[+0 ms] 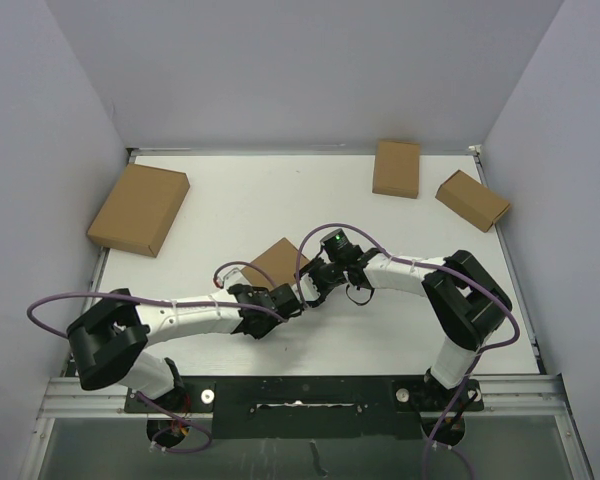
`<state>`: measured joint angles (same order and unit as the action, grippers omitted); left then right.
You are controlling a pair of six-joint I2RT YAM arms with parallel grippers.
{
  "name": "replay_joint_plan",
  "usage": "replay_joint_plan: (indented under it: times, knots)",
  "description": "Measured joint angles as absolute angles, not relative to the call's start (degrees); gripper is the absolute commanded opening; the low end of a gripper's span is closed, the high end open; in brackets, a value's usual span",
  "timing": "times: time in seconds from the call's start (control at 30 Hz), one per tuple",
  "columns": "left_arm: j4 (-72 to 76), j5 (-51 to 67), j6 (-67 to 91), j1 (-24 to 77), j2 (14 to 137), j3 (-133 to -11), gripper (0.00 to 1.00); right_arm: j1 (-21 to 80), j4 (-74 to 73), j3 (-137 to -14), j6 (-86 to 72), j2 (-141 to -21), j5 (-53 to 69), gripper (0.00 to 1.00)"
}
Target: Fold the paper box
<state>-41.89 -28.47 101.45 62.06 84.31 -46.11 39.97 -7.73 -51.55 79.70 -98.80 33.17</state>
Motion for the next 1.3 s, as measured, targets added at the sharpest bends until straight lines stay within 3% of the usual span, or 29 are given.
replay_joint_plan:
  times: [0.8, 1.07, 1.23, 1.3]
  knots:
    - [-42.6, -30.3, 101.6, 60.2, 79.0, -44.9, 0.04, 40.2, -7.6, -51.5, 79.5, -98.8, 33.2, 0.41]
    - [-43.4, -31.4, 99.5, 60.2, 73.3, -44.3, 0.35, 40.2, -7.5, -51.5, 79.0, -98.8, 33.2, 0.41]
    - [-41.2, -31.5, 88.4, 59.0, 64.9, -39.9, 0.73, 40.2, -7.4, -51.5, 78.8, -98.8, 33.2, 0.41]
    - [-37.8, -29.6, 79.8, 56.8, 60.4, -37.3, 0.78, 40.2, -7.4, -51.5, 78.8, -98.8, 33.2, 0.41]
